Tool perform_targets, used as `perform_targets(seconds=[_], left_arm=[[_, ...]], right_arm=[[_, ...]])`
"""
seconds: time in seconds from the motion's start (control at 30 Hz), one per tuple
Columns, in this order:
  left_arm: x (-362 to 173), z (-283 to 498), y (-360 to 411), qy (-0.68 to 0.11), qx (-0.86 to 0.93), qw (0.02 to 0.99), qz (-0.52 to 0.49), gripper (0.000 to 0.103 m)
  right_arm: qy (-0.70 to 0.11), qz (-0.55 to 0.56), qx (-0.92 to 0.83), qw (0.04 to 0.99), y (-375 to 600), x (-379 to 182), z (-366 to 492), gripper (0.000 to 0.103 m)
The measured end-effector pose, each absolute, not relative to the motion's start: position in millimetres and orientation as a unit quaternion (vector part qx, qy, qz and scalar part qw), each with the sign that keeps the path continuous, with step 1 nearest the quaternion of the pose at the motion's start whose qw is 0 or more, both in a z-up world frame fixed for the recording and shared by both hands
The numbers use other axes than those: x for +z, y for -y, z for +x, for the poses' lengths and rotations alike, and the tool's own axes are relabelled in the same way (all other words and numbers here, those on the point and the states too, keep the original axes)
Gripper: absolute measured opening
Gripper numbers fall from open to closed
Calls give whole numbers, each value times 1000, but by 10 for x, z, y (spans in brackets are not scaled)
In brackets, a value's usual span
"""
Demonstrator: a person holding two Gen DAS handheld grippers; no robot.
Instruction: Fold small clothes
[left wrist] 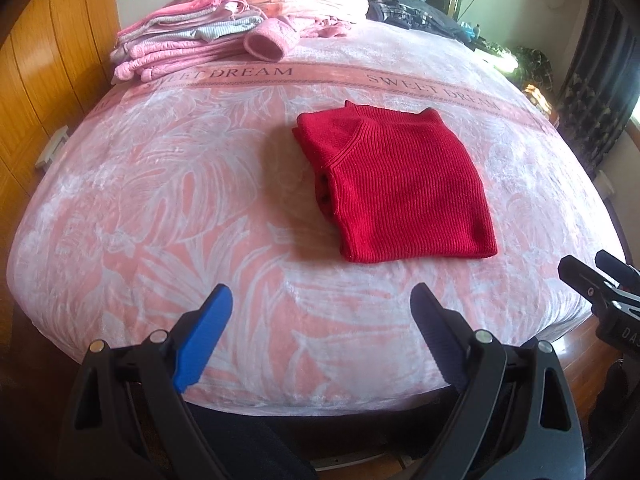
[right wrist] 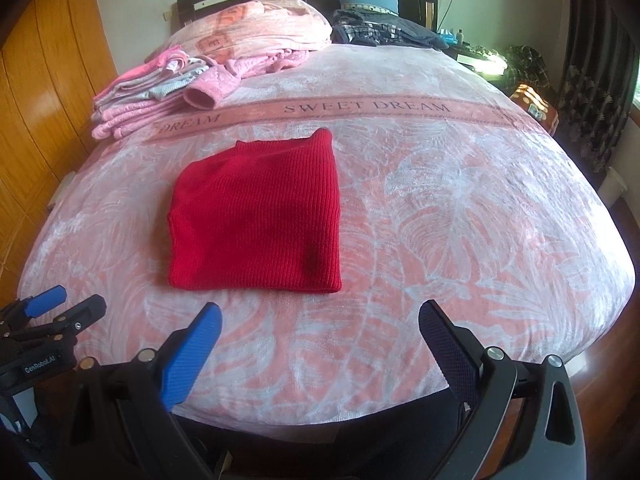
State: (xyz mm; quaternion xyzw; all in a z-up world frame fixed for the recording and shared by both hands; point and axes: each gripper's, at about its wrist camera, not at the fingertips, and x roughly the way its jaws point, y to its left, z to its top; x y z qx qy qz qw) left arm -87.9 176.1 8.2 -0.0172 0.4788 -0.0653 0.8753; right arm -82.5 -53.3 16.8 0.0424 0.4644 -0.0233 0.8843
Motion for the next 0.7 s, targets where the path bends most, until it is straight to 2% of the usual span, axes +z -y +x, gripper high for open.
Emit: perform_targets(seconds=[0.7], left_arm=[[-316,-537,-1582,-519,-65,852,5,90]], right_arm=[[-494,55,-11,868,534,-215,-520,99]])
